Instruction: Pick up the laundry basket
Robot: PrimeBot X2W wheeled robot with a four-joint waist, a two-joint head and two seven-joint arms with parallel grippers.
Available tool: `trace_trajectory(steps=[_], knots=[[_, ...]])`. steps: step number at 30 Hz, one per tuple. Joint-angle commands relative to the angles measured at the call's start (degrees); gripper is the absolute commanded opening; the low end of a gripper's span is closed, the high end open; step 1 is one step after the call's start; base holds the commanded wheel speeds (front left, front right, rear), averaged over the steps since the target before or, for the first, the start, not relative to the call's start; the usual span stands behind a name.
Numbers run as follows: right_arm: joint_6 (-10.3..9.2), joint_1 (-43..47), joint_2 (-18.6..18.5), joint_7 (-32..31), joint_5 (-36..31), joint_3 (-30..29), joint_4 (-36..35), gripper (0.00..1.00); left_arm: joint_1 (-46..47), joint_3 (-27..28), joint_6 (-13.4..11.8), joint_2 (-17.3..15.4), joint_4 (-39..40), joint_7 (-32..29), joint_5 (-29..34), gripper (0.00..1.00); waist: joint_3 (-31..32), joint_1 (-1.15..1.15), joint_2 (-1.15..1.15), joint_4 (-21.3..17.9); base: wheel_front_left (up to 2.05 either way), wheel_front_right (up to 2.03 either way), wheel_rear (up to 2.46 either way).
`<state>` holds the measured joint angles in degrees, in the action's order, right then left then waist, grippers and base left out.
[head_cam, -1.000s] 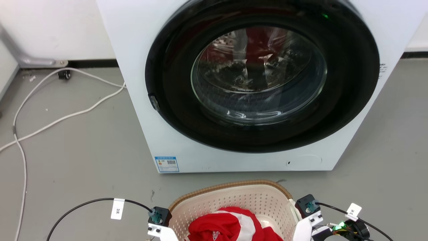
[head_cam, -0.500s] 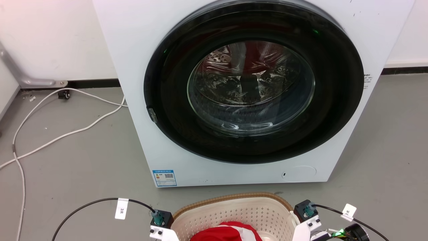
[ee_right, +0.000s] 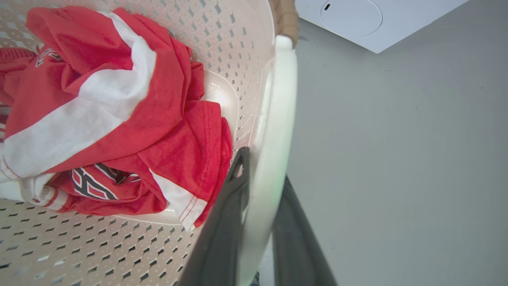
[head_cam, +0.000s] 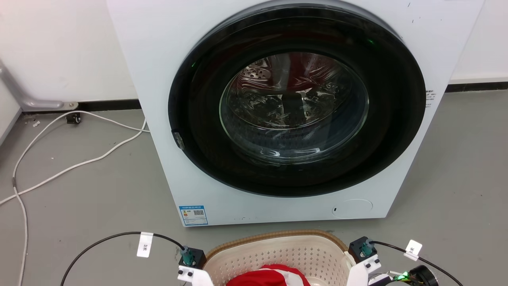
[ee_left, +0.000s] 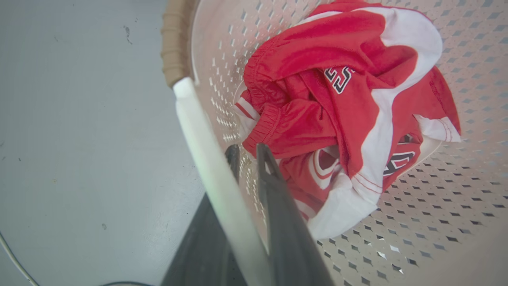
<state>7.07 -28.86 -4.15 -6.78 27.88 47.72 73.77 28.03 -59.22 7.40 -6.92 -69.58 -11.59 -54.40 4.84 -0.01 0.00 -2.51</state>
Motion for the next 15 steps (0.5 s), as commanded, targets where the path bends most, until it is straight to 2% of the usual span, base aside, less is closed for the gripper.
trace_trajectory(steps=[1, 15], knots=[[0.76, -1.1, 1.4, 0.3, 0.3, 0.6, -0.8, 0.0, 0.9, -0.7, 0.1, 1.1, 0.5, -0.2, -0.1, 0.0, 0.0, 0.01, 0.0, 0.0, 0.0, 0.0, 0.0], [0.76, -1.6, 0.9, -0.1, 3.2, 3.1, -0.5, 0.0, 1.9, -3.2, 0.1, 0.5, 0.6, -0.7, -2.5, 0.0, -0.2, 0.01, 0.0, -0.2, 0.0, 0.0, 0.0]])
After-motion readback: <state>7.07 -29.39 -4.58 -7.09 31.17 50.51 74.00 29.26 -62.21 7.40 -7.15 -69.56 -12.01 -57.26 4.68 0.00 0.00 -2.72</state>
